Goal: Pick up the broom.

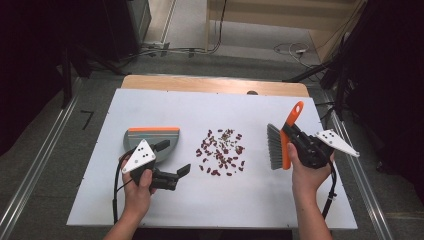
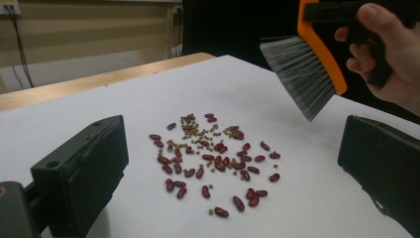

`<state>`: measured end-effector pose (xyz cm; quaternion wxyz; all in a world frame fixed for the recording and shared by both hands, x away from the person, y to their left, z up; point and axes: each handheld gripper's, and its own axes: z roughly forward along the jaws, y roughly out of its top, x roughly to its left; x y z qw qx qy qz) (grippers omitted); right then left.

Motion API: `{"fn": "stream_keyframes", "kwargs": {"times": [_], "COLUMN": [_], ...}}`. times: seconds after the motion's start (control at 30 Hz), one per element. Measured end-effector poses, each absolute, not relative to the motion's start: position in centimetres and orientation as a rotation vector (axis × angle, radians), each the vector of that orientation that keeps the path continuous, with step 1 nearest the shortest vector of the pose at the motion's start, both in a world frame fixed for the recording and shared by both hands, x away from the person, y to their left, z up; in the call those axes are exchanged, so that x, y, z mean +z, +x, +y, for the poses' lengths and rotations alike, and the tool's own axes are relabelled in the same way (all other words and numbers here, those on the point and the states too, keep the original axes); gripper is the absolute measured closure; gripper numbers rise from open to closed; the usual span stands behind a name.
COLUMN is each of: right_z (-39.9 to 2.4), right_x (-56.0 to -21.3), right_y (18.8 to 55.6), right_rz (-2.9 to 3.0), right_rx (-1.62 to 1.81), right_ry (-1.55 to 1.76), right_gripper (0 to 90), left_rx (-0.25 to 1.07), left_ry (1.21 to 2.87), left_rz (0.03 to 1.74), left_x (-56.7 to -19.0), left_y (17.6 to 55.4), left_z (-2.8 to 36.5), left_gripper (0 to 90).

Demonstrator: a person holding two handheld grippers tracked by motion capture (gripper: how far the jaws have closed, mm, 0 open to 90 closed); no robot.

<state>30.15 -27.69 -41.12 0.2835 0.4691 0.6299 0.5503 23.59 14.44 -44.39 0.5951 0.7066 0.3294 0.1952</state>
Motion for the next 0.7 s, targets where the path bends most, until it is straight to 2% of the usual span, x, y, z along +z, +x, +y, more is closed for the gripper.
{"fn": "stream_keyframes", "kwargs": {"times": [0.2, 0.7], "right_z": [-27.8, -24.8], "right_x": [-42.0, -40.5], "right_y": [30.5, 29.1], "right_rz": [1.712, 1.814], "right_rx": [1.505, 1.564], "right_ry": [1.277, 1.123], "right_gripper": [76.6, 76.6], "left_rx": [0.445, 0.385], "left_ry": [1.639, 1.658], "left_rz": [0.755, 0.730], "left_x": [-44.4, -44.6], "left_y": [23.6, 24.0], "left_z": [14.4, 13.3], "left_gripper": [0.0, 0.0]}}
